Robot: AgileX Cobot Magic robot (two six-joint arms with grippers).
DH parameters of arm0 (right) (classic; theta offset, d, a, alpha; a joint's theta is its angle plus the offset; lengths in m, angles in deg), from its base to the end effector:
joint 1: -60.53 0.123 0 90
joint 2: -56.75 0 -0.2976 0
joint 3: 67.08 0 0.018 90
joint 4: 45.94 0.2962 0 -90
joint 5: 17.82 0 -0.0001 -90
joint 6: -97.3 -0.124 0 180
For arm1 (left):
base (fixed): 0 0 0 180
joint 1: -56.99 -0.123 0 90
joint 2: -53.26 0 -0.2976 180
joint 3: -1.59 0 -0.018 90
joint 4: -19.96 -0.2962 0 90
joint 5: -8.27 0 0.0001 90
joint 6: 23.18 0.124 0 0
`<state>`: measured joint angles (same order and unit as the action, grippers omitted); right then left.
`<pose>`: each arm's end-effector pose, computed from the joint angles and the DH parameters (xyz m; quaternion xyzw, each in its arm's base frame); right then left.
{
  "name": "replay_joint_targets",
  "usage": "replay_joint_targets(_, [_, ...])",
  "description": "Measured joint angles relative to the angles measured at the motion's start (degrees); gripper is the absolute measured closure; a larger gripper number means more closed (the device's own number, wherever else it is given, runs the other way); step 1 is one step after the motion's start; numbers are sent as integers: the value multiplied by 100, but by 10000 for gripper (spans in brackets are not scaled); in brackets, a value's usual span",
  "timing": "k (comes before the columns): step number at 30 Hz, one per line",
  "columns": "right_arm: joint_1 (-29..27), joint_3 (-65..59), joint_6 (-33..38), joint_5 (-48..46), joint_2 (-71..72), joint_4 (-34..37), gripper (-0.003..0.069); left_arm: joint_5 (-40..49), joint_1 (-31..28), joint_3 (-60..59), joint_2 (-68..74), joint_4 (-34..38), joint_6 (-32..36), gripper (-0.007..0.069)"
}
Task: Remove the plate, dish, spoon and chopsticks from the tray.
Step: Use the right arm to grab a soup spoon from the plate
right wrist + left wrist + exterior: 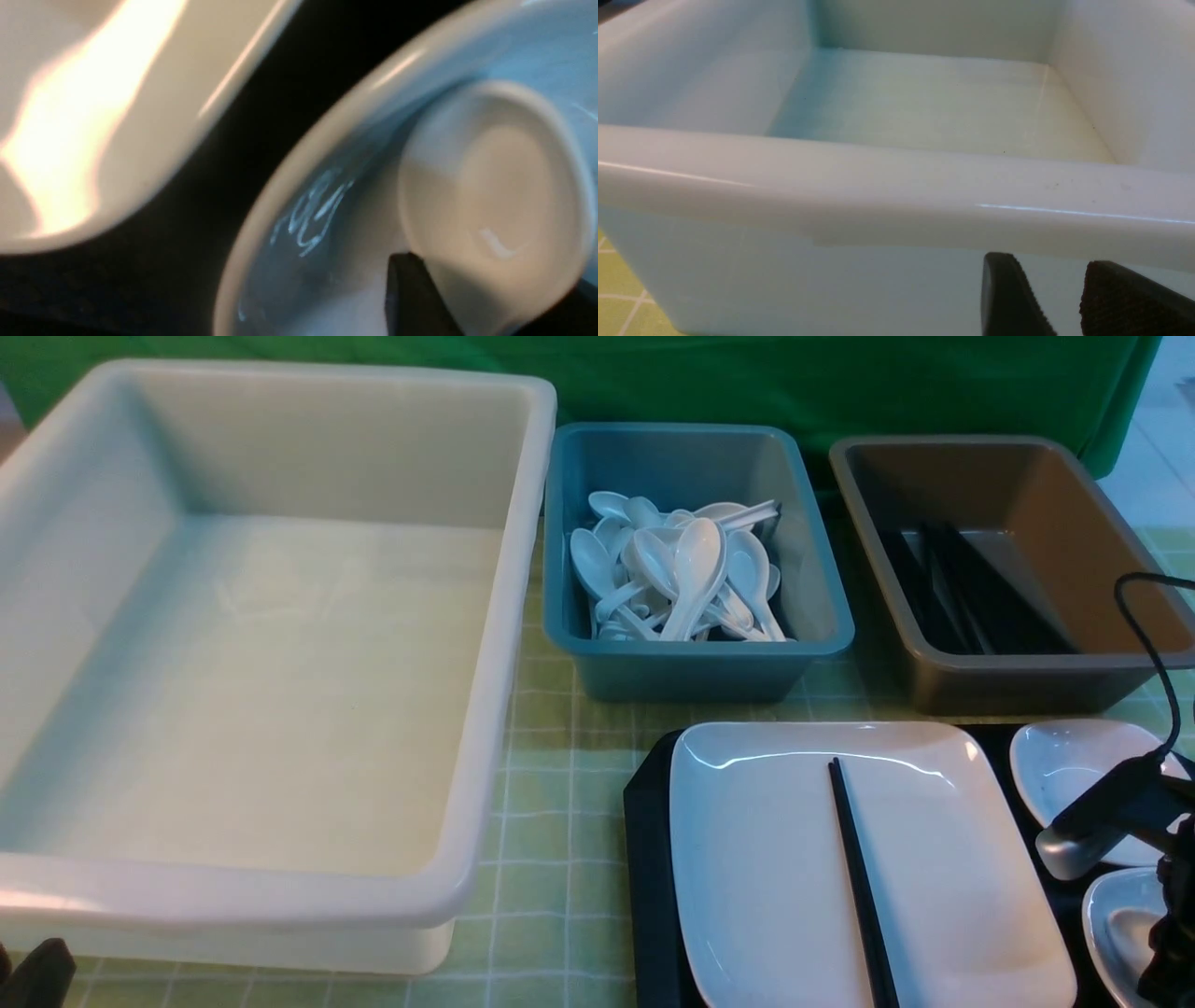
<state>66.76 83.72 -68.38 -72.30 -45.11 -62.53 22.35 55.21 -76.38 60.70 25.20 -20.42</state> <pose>0.2885 0.0025 0.1130 0.2643 -0.9566 0.1096 0.0557 0.1210 0.0010 0.1828 -0.0201 0.7626 -0.0115 0.6465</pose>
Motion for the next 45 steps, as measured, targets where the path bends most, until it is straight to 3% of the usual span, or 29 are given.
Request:
replay_joint_targets(2, [0, 202, 0, -288, 77, 56, 549, 0, 0, 0, 0, 0, 0, 401])
replay_joint_targets(5, [0, 615, 0, -856, 260, 90, 629, 0, 0, 0, 0, 0, 0, 401])
replay_joint_targets(14, [0, 1587, -19, -1447, 963, 332, 648, 0, 0, 0, 0, 0, 0, 401])
replay_joint_targets(18, [0, 1469, 0, -1475, 1013, 349, 613, 0, 0, 0, 0, 0, 0, 401])
replay_joint_targets(20, [0, 1119, 0, -1387, 1013, 365, 531, 0, 0, 0, 0, 0, 0, 401])
replay_joint_targets(21, [0, 1085, 0, -1350, 1013, 370, 523, 0, 0, 0, 0, 0, 0, 401])
replay_joint_targets(24, [0, 372, 0, -795, 1013, 374, 370, 0, 0, 0, 0, 0, 0, 401])
replay_joint_targets(26, [0, -35, 5, -346, 1013, 366, 312, 0, 0, 0, 0, 0, 0, 401])
replay_joint_targets(32, [0, -466, 5, 422, 800, 159, 293, -2, 0, 0, 0, 0, 0, 401])
replay_joint_targets(45, [0, -389, 5, 312, -18, -171, 316, -2, 0, 0, 0, 0, 0, 401])
